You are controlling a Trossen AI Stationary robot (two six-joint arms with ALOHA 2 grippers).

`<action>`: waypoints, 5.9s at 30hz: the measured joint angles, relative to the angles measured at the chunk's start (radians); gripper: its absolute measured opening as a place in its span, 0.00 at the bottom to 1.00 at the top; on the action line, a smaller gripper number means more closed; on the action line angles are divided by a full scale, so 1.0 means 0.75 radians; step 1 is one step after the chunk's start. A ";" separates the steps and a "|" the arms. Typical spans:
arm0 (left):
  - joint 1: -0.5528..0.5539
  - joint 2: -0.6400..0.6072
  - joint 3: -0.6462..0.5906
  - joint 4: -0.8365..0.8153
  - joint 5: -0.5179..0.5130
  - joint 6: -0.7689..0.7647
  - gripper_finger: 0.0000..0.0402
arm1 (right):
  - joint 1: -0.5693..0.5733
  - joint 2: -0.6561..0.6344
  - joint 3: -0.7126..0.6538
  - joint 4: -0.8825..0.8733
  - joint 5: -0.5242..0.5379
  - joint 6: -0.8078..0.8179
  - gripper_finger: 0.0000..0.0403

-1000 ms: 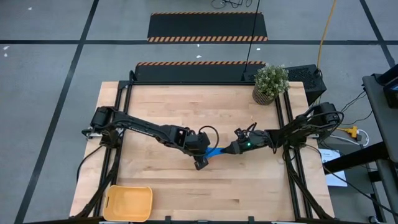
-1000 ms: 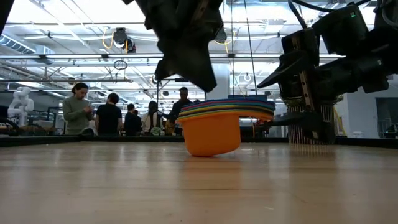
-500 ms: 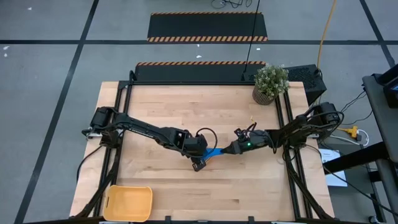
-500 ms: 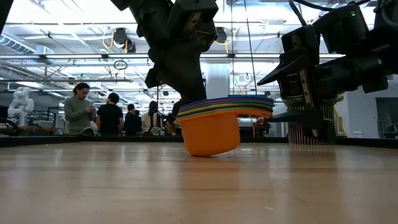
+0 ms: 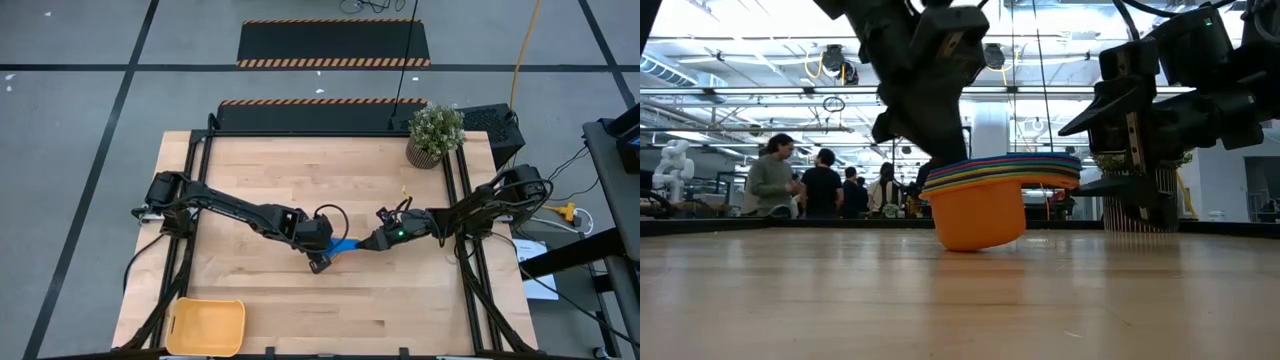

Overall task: Nest measuring cups in basket
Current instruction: Put the stacked measuring cups into the yellow bin

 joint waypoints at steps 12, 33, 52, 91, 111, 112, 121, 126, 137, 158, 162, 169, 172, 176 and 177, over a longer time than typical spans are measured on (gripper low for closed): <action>0.004 -0.002 -0.061 0.027 0.007 -0.067 0.14 | -0.001 0.000 0.000 0.001 -0.024 -0.007 0.64; 0.004 -0.002 -0.061 0.042 0.008 -0.054 0.14 | -0.025 -0.001 0.068 -0.282 0.013 0.102 0.71; -0.017 -0.001 -0.061 0.043 0.034 -0.069 0.14 | -0.041 0.372 0.290 0.075 -0.089 0.144 0.71; -0.028 0.001 -0.060 0.036 0.027 -0.156 0.14 | -0.018 0.373 0.289 0.055 -0.132 0.205 0.48; -0.015 -0.045 0.054 -0.203 0.156 -0.238 0.14 | -0.019 0.373 0.288 0.135 -0.126 0.169 0.27; -0.010 -0.054 0.069 -0.210 0.163 -0.238 0.14 | -0.020 0.373 0.289 0.138 -0.127 0.168 0.25; 0.055 -0.243 0.084 -0.298 0.169 -0.278 0.14 | -0.023 0.355 0.289 0.183 -0.152 0.164 0.15; 0.095 -0.344 0.083 -0.355 0.104 -0.279 0.14 | -0.025 0.316 0.288 0.163 -0.198 0.172 0.15; 0.091 -0.466 0.079 -0.595 0.196 -0.310 0.14 | 0.004 0.085 0.284 0.055 -0.278 0.213 0.15; -0.626 -0.475 0.021 -0.910 0.180 -0.293 0.56 | 0.057 -0.477 0.286 -0.369 -0.273 0.133 0.15; -0.733 -0.475 -0.076 -0.899 0.171 -0.373 0.66 | 0.057 -0.491 0.286 -0.369 -0.273 0.153 0.15; -0.820 -0.474 -0.267 -0.690 0.211 -0.480 0.71 | 0.057 -0.516 0.286 -0.342 -0.269 0.159 0.15; -0.830 -0.474 -0.333 -0.604 0.212 -0.488 0.71 | 0.057 -0.535 0.287 -0.337 -0.262 0.168 0.15; -0.836 -0.474 -0.378 -0.570 0.193 -0.476 0.71 | 0.058 -0.561 0.287 -0.340 -0.259 0.184 0.15; -0.836 -0.474 -0.386 -0.570 0.178 -0.470 0.71 | 0.058 -0.568 0.287 -0.340 -0.253 0.188 0.15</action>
